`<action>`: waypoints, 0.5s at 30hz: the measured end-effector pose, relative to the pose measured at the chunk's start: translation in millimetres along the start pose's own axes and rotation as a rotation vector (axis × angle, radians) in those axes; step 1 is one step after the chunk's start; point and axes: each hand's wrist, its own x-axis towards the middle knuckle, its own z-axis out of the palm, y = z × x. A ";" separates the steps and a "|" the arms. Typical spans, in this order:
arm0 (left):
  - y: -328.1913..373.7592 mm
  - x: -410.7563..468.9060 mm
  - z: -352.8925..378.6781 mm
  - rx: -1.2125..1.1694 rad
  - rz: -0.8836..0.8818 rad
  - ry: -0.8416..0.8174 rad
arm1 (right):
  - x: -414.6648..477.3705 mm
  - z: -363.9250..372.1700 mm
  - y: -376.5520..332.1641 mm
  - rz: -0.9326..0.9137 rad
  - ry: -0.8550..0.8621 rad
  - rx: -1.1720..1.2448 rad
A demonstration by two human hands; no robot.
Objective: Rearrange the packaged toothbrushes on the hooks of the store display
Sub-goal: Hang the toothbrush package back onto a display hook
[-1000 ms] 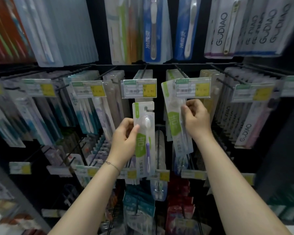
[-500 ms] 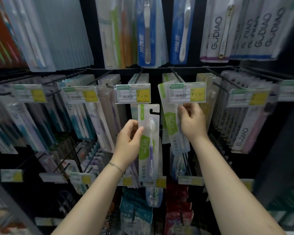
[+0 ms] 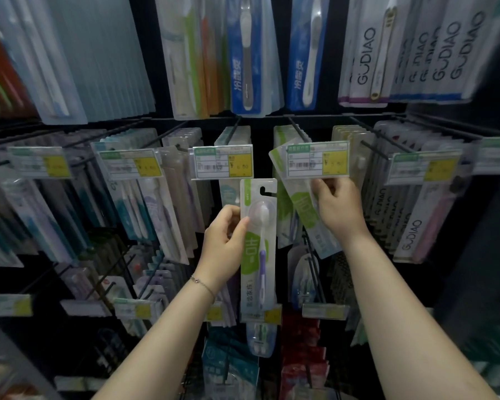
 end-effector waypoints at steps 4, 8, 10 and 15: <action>0.9 1.5 -0.3 0.002 -0.001 0.010 | 2.7 -7.7 -1.4 0.011 -0.010 -0.040; 0.7 2.7 -1.4 0.001 0.003 0.011 | 1.3 -12.1 -3.6 0.017 -0.025 -0.063; 0.3 4.3 -1.9 0.007 0.017 0.011 | -1.8 -8.4 -4.6 0.006 -0.032 -0.065; -0.1 4.9 -2.0 0.007 0.024 0.005 | -14.8 5.0 0.8 0.057 -0.044 0.005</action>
